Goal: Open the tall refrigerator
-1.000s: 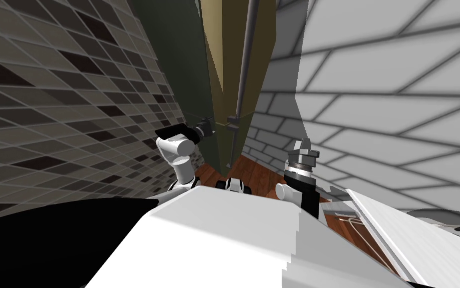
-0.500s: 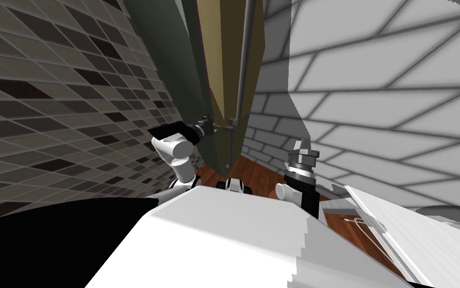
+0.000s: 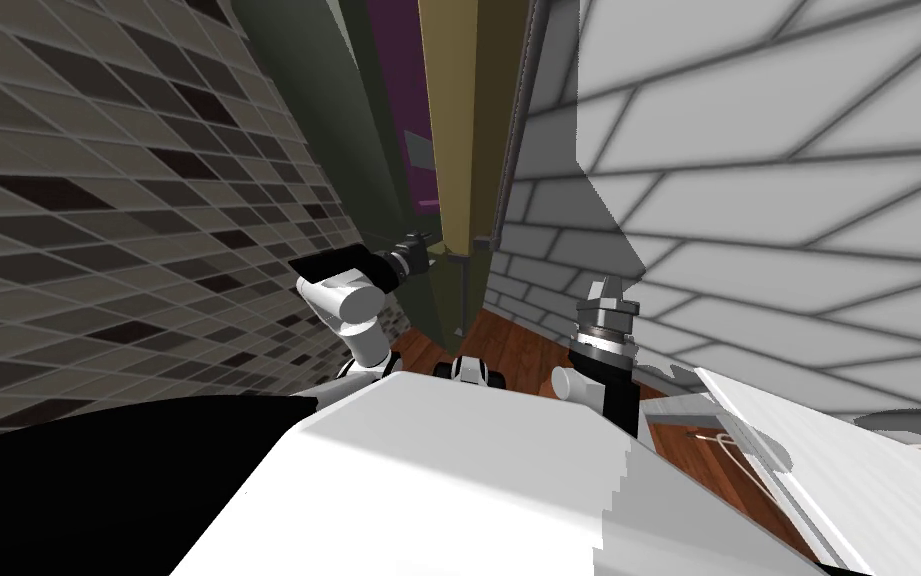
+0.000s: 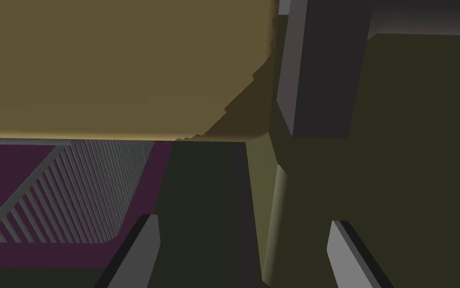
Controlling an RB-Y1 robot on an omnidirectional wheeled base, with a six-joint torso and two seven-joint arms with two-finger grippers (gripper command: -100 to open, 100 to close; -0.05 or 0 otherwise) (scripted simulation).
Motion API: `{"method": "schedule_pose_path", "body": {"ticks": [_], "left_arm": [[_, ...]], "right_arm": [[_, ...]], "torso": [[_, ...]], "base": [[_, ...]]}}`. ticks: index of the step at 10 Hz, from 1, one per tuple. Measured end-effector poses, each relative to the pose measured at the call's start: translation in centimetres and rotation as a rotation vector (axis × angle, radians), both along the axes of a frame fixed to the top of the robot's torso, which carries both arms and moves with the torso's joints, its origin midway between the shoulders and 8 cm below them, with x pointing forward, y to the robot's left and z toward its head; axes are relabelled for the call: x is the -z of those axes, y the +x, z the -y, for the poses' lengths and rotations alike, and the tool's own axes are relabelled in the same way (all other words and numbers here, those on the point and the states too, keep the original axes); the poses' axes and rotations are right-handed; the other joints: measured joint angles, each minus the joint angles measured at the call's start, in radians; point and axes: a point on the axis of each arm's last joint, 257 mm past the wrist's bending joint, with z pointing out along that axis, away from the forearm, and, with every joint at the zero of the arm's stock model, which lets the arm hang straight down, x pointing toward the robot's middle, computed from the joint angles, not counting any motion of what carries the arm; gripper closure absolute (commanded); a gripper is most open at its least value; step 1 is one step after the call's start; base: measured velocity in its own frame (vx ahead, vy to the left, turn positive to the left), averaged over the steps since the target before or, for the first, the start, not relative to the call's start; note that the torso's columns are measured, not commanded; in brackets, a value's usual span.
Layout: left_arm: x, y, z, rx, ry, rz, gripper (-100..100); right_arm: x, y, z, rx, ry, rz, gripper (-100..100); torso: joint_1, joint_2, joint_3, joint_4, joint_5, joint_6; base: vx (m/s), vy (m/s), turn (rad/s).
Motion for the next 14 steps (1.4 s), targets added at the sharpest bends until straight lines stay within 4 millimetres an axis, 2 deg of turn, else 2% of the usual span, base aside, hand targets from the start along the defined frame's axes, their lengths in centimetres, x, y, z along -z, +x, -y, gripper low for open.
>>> {"method": "schedule_pose_path", "body": {"ticks": [3,10,12,14], "left_arm": [[0.9,0.3,-1.8,-0.054,0.006,-0.026,100],[0.4,0.9,-5.3,-0.157,0.004,-0.016,100],[0.2,1.1,-6.8,-0.202,0.004,-0.013,100],[0.2,1.2,-7.7,-0.229,0.003,-0.011,100]], "right_arm": [[0.0,0.0,0.0,0.0,0.001,0.0,0],[0.0,0.0,0.0,0.0,0.0,0.0,0],[0.0,0.0,0.0,0.0,0.001,0.0,0],[0.0,0.0,0.0,0.0,0.001,0.0,0]], "torso": [[-0.018,0.005,0.002,0.005,-0.008,0.006],[-0.002,-0.001,-0.002,0.003,-0.003,0.003],[-0.008,0.0,-0.001,0.003,-0.005,0.003],[-0.005,0.006,0.003,0.005,-0.004,0.002]], "base": [[-0.017,-0.249,0.1],[-0.033,-0.286,0.078],[-0.03,-0.32,0.108],[-0.066,-0.203,0.031]]}}
